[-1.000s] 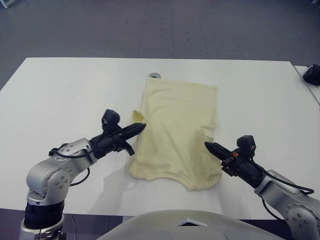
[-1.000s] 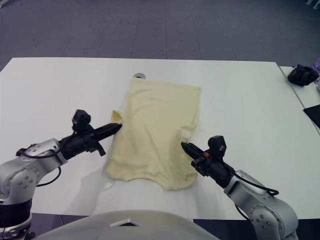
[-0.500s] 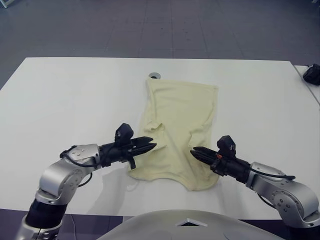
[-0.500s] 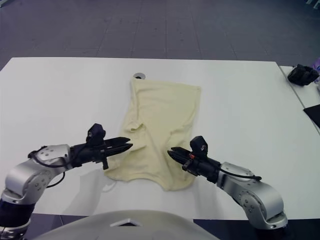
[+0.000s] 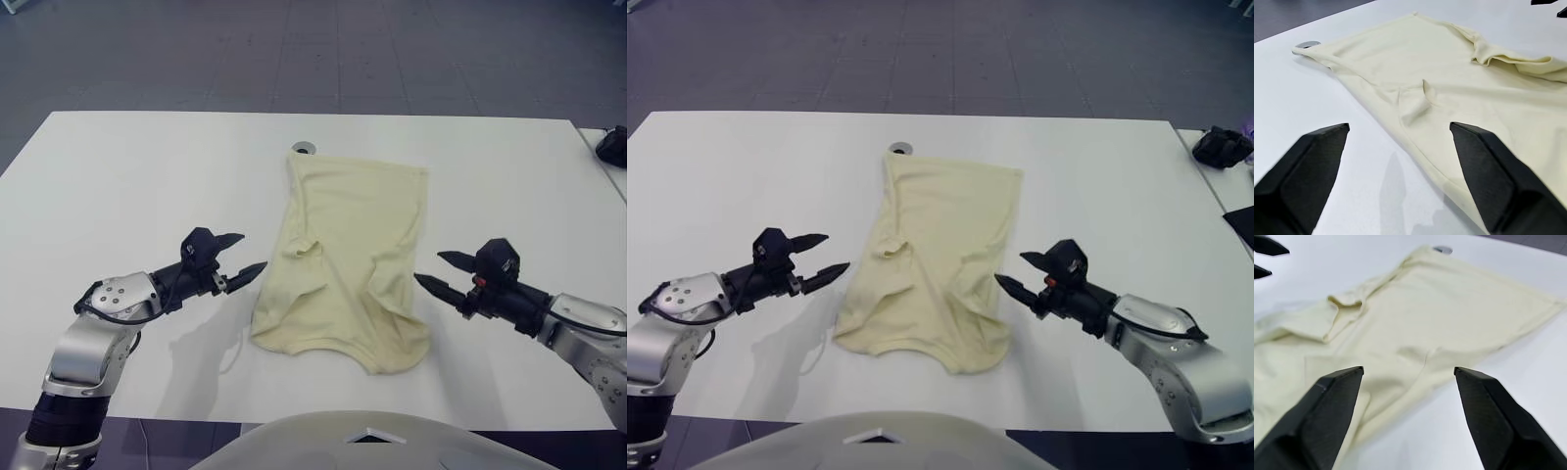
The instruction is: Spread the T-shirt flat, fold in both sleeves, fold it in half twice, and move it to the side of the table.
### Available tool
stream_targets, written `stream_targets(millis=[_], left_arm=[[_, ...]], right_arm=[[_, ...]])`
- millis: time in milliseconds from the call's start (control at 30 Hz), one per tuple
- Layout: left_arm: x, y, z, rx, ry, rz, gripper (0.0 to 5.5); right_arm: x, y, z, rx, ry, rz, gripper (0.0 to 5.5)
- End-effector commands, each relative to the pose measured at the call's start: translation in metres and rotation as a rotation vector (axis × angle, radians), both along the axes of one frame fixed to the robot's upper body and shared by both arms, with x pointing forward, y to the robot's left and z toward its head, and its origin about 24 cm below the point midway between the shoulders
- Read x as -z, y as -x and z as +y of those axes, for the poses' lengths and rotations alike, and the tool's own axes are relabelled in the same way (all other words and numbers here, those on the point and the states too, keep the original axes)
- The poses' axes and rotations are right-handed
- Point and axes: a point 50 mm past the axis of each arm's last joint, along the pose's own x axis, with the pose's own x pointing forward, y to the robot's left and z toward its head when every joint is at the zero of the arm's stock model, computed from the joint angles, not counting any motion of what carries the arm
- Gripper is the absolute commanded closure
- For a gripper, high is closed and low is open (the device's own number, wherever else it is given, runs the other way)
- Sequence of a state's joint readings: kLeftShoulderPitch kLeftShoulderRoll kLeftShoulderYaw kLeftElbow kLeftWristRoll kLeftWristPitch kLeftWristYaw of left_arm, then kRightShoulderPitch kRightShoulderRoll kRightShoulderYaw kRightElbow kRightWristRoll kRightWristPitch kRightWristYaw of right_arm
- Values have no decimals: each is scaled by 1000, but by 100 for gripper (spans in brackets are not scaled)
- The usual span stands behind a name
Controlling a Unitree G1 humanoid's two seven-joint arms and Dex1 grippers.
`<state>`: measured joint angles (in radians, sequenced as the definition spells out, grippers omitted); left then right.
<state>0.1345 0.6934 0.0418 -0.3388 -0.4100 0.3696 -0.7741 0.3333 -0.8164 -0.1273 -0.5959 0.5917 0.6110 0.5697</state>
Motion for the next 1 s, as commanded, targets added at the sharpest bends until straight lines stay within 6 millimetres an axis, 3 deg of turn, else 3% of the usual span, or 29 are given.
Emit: stream_targets(millis=[33,233,333,467,600,767,1000], left_arm=[[10,7,5,21,-68,-1,111],[17,12,15,-6,-94,11,17],[19,12,16,-18,-92,11,10],[19,15,22,-17,-147,-23,10],[17,27,37,10,-260,-60,10],[21,32,50,58,-359,-57,10],[30,34,43,85,-338,-44,10]], right_arm=[[24,27,9,-127,72,30,141],[21,46,23,-225,66,-5,51],[15,43,24,-212,60,-60,13],[2,20,-6,-43,151,-190,13],[12,17,-25,-39,252,-176,13],[31,29,-9,-156,281,-157,13],[25,37,19,-249,236,-221,13]])
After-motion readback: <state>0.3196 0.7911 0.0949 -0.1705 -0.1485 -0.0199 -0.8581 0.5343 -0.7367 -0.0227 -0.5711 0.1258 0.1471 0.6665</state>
